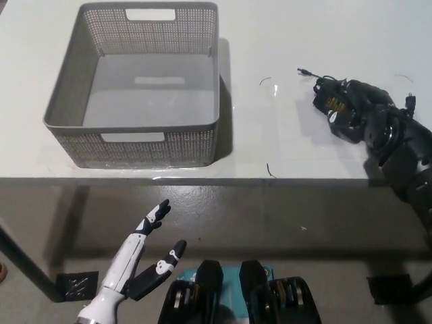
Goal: Use the right hand to pick up a black power cord and place it into a container on the left hand side
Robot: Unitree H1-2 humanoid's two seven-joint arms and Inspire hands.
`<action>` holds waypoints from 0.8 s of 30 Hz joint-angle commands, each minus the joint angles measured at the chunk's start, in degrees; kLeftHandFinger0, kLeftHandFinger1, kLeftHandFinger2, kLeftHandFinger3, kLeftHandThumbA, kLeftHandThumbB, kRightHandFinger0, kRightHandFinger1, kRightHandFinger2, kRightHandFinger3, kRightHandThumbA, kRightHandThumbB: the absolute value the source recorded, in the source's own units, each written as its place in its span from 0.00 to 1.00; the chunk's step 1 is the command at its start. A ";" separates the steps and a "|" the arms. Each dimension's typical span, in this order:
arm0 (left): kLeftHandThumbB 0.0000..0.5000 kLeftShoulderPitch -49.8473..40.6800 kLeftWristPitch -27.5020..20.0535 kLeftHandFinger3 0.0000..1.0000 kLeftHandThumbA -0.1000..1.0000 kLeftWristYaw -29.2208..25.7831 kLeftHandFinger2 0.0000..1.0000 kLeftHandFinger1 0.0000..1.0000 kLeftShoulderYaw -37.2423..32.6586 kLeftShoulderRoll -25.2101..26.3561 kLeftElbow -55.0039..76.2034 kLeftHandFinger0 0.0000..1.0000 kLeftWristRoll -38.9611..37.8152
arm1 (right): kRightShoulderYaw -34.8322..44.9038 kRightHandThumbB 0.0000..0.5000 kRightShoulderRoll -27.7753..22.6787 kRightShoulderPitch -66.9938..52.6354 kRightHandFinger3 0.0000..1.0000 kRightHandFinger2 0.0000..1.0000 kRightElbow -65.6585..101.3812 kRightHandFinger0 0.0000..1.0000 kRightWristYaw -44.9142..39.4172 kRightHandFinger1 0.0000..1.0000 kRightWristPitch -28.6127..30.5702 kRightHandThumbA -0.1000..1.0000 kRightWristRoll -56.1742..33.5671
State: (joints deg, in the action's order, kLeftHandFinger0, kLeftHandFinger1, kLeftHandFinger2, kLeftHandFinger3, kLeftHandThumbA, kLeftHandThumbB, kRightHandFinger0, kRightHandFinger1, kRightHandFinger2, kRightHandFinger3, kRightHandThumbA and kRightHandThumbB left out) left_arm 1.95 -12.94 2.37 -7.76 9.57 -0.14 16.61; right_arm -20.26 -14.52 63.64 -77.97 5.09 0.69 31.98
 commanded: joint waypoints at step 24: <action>0.11 1.26 -0.43 1.00 0.76 -0.15 1.00 1.00 0.35 0.52 2.09 1.00 0.99 | 7.44 0.32 -2.11 9.38 0.87 0.78 8.98 0.00 11.26 0.44 10.98 0.00 -7.17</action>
State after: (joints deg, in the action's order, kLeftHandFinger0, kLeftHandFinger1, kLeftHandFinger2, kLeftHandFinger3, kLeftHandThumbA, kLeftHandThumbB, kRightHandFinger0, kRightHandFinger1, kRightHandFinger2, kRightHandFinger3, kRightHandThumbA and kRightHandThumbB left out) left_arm 2.90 -12.93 2.44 -7.72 9.57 -0.09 16.96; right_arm -13.90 -14.85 66.65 -73.98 13.80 8.89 26.12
